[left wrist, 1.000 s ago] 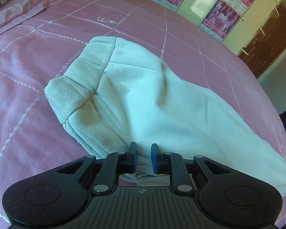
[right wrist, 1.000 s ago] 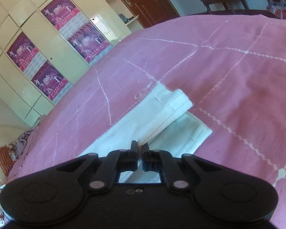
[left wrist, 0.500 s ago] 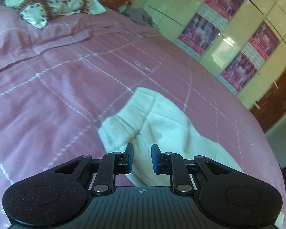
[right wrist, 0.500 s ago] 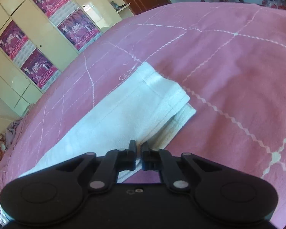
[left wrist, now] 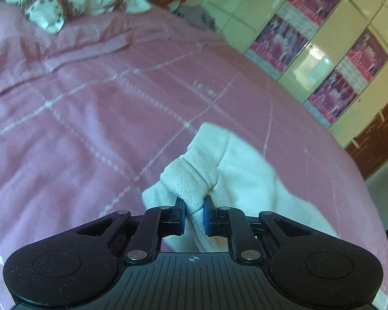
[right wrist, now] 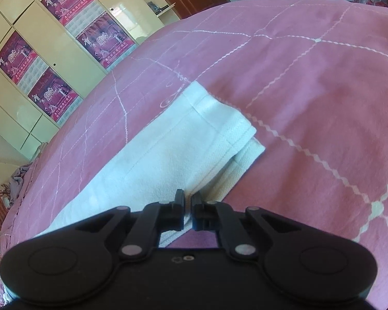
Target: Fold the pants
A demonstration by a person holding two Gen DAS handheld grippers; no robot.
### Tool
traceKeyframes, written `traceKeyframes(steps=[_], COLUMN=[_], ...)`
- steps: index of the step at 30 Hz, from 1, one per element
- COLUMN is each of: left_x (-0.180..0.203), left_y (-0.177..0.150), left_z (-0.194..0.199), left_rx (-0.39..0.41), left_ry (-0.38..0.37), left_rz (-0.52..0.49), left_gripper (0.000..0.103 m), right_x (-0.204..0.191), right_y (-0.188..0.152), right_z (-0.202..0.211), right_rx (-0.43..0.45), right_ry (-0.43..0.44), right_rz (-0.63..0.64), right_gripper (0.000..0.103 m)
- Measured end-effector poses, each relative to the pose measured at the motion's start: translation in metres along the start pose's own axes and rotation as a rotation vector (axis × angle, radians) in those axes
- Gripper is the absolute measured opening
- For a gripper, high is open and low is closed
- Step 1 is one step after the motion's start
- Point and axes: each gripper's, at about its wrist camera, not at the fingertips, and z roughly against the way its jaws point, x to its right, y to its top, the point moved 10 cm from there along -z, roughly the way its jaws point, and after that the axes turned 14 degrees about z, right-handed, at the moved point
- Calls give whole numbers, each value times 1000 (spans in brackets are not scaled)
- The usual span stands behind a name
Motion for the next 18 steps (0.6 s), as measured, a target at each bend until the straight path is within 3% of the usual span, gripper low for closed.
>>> traceKeyframes(steps=[2, 4, 7, 8, 10, 14, 16, 18], left_x=[14, 20, -16, -26, -32, -26, -23, -22], left_y=[13, 16, -3, -8, -9, -7, -8, -10], left_z=[20, 22, -23, -28, -25, -25, -25, -24], left_rx=[92, 129, -72, -106, -129, -156, -157, -145], left_ry=[-88, -105, 40, 37, -1, 22, 44, 48], left_rz=[32, -5, 12, 32, 60, 16, -22, -26], left_gripper=[12, 12, 12, 13, 13, 14, 14, 14], right_x=[0, 0, 0, 1, 3, 5, 3, 8], right_y=[0, 0, 0, 0, 0, 1, 7, 4], right_z=[0, -1, -1, -1, 0, -1, 7, 4], right_rx=[0, 1, 1, 0, 1, 1, 52, 23], right_ry=[1, 1, 1, 4, 13, 15, -34, -76], right_rz=[0, 0, 2, 1, -8, -15, 41, 30], right_gripper=[3, 3, 3, 3, 3, 3, 4, 2])
